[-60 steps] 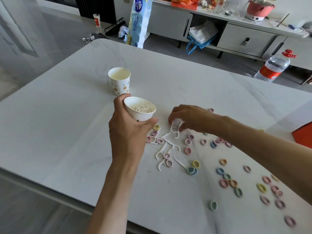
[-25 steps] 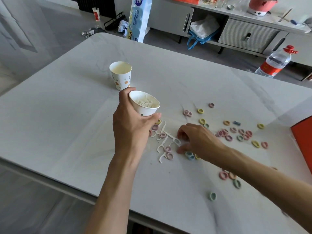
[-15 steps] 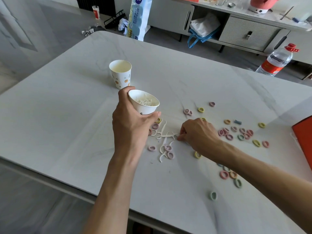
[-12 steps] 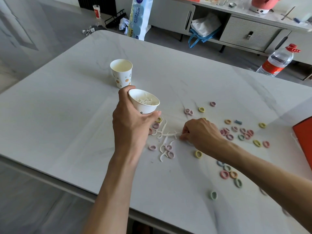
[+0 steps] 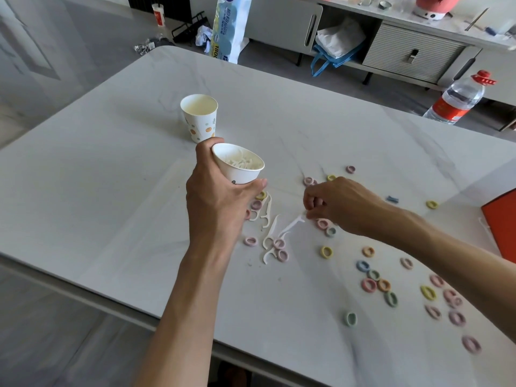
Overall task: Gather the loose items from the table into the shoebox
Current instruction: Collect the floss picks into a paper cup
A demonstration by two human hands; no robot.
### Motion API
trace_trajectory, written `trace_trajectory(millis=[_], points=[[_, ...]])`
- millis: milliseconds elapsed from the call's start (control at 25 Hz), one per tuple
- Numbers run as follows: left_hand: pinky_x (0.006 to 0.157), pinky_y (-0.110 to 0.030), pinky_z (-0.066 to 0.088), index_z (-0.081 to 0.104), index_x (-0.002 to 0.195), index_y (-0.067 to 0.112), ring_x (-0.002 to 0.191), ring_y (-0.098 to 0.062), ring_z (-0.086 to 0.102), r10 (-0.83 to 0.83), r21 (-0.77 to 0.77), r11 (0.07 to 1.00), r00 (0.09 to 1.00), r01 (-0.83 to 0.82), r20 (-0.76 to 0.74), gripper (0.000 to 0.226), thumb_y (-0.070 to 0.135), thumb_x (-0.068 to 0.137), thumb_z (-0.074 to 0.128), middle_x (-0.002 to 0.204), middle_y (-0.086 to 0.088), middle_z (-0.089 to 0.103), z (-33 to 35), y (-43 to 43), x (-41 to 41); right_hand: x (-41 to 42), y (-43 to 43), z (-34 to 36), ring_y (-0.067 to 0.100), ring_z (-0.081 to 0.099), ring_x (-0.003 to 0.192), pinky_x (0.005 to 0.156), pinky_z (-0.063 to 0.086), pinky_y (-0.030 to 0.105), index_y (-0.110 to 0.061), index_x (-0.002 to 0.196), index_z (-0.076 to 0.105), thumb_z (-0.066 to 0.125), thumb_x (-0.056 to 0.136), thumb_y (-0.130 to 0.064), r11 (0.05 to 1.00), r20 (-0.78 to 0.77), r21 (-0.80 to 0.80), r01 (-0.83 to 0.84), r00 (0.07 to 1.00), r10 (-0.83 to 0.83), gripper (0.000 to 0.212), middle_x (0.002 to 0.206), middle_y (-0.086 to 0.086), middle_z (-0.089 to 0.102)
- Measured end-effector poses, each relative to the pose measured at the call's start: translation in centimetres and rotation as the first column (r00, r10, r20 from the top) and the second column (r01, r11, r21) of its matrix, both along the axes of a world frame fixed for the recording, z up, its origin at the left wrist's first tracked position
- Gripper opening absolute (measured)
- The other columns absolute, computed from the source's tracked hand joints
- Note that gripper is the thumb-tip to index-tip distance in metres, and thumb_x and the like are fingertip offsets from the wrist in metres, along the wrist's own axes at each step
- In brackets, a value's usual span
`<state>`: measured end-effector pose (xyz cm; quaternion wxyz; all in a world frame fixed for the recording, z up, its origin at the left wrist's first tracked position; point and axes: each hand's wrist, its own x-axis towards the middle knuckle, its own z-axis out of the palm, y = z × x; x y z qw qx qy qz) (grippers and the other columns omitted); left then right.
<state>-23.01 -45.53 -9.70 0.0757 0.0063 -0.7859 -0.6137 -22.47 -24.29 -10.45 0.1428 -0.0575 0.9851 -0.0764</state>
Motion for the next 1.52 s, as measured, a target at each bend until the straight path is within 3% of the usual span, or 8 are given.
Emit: trace_trajectory(millis=[280, 400, 520, 640, 760, 1040, 1240, 1520], points=[[0.046, 0.002, 0.037, 0.049, 0.121, 0.018, 0.058, 0.022, 0.056, 0.004, -0.032, 0.999, 1.000, -0.004, -0.005, 0.063, 0.007, 0.069, 0.084, 0.102, 0.002, 0.067, -0.2, 0.1, -0.1, -1.5, -2.0, -2.1, 0.012, 0.056, 0.070, 0.064, 0.042, 0.028, -0.022, 0.085, 0.060, 0.070, 0.087, -0.026, 0.965, -0.110, -0.127, -0.229, 0.970, 0.216, 0.011, 0.073, -0.012, 0.059], [0.047, 0.002, 0.037, 0.049, 0.122, 0.018, 0.062, 0.023, 0.056, 0.006, -0.046, 0.999, 1.000, -0.007, -0.005, 0.065, 0.010, 0.068, 0.085, 0.106, 0.001, 0.067, -0.4, 0.0, -0.2, -2.1, -2.2, -3.4, 0.011, 0.057, 0.070, 0.065, 0.045, 0.029, -0.027, 0.095, 0.061, 0.067, 0.087, -0.012, 0.953, -0.127, -0.039, -0.299, 0.948, 0.293, 0.018, 0.075, -0.014, 0.056], [0.045, 0.002, 0.037, 0.049, 0.121, 0.018, 0.061, 0.022, 0.056, 0.010, -0.043, 0.999, 1.000, -0.010, -0.006, 0.064, 0.009, 0.068, 0.085, 0.101, 0.004, 0.066, -0.4, -0.3, -0.3, -2.7, -0.8, -3.1, 0.012, 0.062, 0.076, 0.055, 0.033, 0.018, -0.028, 0.105, 0.060, 0.061, 0.085, -0.004, 0.915, -0.107, 0.111, -0.388, 0.910, 0.400, 0.031, 0.084, -0.013, 0.064], [0.043, 0.001, 0.036, 0.048, 0.117, 0.020, 0.057, 0.022, 0.055, 0.005, -0.026, 1.000, 1.000, -0.005, -0.002, 0.062, 0.006, 0.069, 0.084, 0.092, 0.013, 0.060, -0.4, -0.2, -0.3, -3.1, 0.5, -1.6, 0.012, 0.064, 0.083, 0.061, 0.045, 0.026, -0.024, 0.099, 0.065, 0.065, 0.086, -0.008, 0.895, -0.133, 0.181, -0.407, 0.892, 0.433, 0.020, 0.089, -0.011, 0.066], [0.044, 0.001, 0.036, 0.047, 0.115, 0.022, 0.058, 0.022, 0.055, 0.009, -0.041, 0.999, 1.000, -0.009, -0.003, 0.061, 0.006, 0.069, 0.084, 0.091, 0.015, 0.060, -0.3, -0.1, -0.2, -2.6, -1.0, -1.0, 0.015, 0.062, 0.084, 0.063, 0.047, 0.033, -0.020, 0.092, 0.068, 0.069, 0.087, -0.019, 0.906, -0.261, 0.039, -0.421, 0.871, 0.416, 0.005, 0.088, -0.007, 0.065], [0.085, -0.026, 0.048, 0.047, 0.125, 0.024, 0.105, -0.014, 0.062, 0.031, -0.130, 0.991, 0.999, -0.032, -0.006, 0.072, 0.026, 0.065, 0.087, 0.116, 0.009, 0.067, -0.6, -0.5, -0.6, -1.1, -4.5, -3.8, 0.015, 0.058, 0.086, 0.064, 0.048, 0.036, -0.019, 0.097, 0.068, 0.066, 0.086, -0.009, 0.825, -0.199, -0.110, -0.555, 0.825, 0.529, 0.015, 0.093, -0.006, 0.062], [0.078, -0.020, 0.044, 0.048, 0.124, 0.026, 0.101, -0.013, 0.062, 0.042, -0.130, 0.991, 0.999, -0.043, -0.009, 0.072, 0.027, 0.064, 0.088, 0.113, 0.010, 0.067, -0.6, -0.4, -0.7, -0.9, -3.6, -3.7, 0.017, 0.057, 0.085, 0.066, 0.049, 0.036, -0.018, 0.095, 0.068, 0.071, 0.083, -0.009, 0.830, -0.168, -0.096, -0.550, 0.831, 0.531, 0.015, 0.092, -0.005, 0.062], [0.062, -0.003, 0.039, 0.049, 0.124, 0.026, 0.093, -0.010, 0.060, 0.039, -0.121, 0.992, 0.999, -0.040, -0.010, 0.071, 0.026, 0.064, 0.088, 0.112, 0.010, 0.066, -0.8, -0.6, -0.7, 0.2, -3.9, -3.7, 0.025, 0.055, 0.079, 0.070, 0.040, 0.033, -0.010, 0.087, 0.061, 0.044, 0.091, -0.005, 0.823, -0.233, 0.146, -0.549, 0.790, 0.568, 0.018, 0.084, 0.005, 0.060]])
